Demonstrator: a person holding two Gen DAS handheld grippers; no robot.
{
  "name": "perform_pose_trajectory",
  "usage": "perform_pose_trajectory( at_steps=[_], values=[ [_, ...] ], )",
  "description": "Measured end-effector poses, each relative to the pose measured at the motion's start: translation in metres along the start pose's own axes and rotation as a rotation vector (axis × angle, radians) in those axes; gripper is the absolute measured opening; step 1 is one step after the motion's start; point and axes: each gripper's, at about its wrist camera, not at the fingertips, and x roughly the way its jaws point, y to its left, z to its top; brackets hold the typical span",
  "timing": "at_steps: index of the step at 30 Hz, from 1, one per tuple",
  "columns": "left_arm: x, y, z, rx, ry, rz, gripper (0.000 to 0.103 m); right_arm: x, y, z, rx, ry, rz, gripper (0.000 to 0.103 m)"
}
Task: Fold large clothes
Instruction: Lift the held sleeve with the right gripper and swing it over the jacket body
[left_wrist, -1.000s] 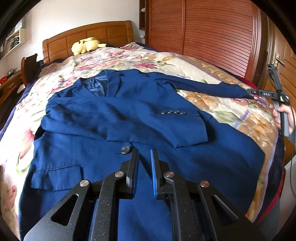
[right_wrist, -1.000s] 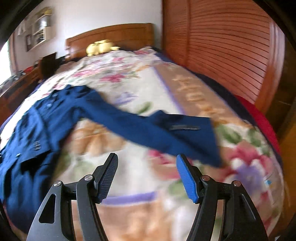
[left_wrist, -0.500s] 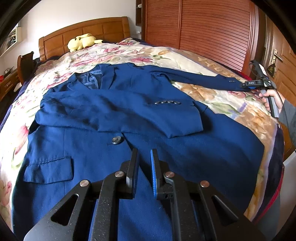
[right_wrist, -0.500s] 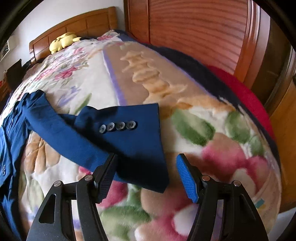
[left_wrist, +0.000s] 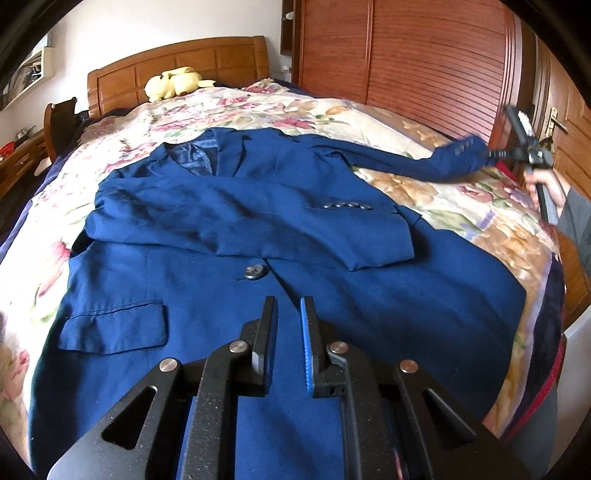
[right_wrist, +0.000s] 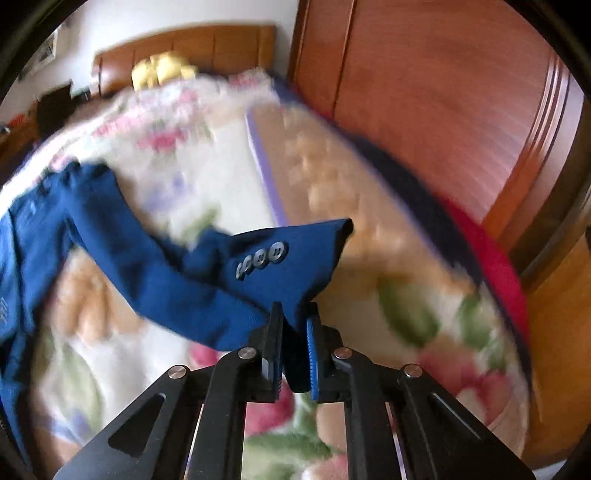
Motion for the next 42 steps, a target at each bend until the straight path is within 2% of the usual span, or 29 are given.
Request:
perform_pose_trajectory(
  at_steps=[6, 11, 15, 17, 23, 25, 28, 35, 39, 42],
  values=[
    [-0.017, 0.011, -0.003, -0.022, -0.021, 0.002, 0.013, -0.072, 0.033, 0.052, -0.057, -0.214, -0.007, 0.010],
    [-0.031, 0.020, -0.006, -0.040, -0.040, 0.012, 0.013, -0.113, 0.081, 0.077, -0.136, -0.320, 0.038, 0.010],
    [-0.041, 0.030, -0.009, -0.049, -0.054, 0.028, 0.013, -0.128, 0.119, 0.086, -0.194, -0.348, 0.091, 0.010],
    [-0.046, 0.035, -0.011, -0.053, -0.057, 0.037, 0.013, -0.131, 0.132, 0.085, -0.209, -0.335, 0.104, 0.010],
    [-0.060, 0.052, -0.019, -0.067, -0.068, 0.047, 0.013, -0.133, 0.161, 0.097, -0.229, -0.338, 0.162, 0.010],
    [-0.063, 0.057, -0.022, -0.073, -0.069, 0.054, 0.013, -0.146, 0.162, 0.096, -0.251, -0.352, 0.194, 0.010],
    [-0.068, 0.068, -0.027, -0.092, -0.070, 0.068, 0.013, -0.159, 0.184, 0.100, -0.294, -0.381, 0.250, 0.010],
    [-0.078, 0.093, -0.039, -0.130, -0.076, 0.108, 0.013, -0.213, 0.232, 0.087, -0.402, -0.454, 0.451, 0.010],
    [-0.085, 0.104, -0.044, -0.147, -0.081, 0.126, 0.013, -0.232, 0.249, 0.076, -0.456, -0.456, 0.542, 0.010],
    [-0.089, 0.110, -0.048, -0.153, -0.082, 0.138, 0.013, -0.230, 0.256, 0.060, -0.486, -0.415, 0.600, 0.010]
  ],
)
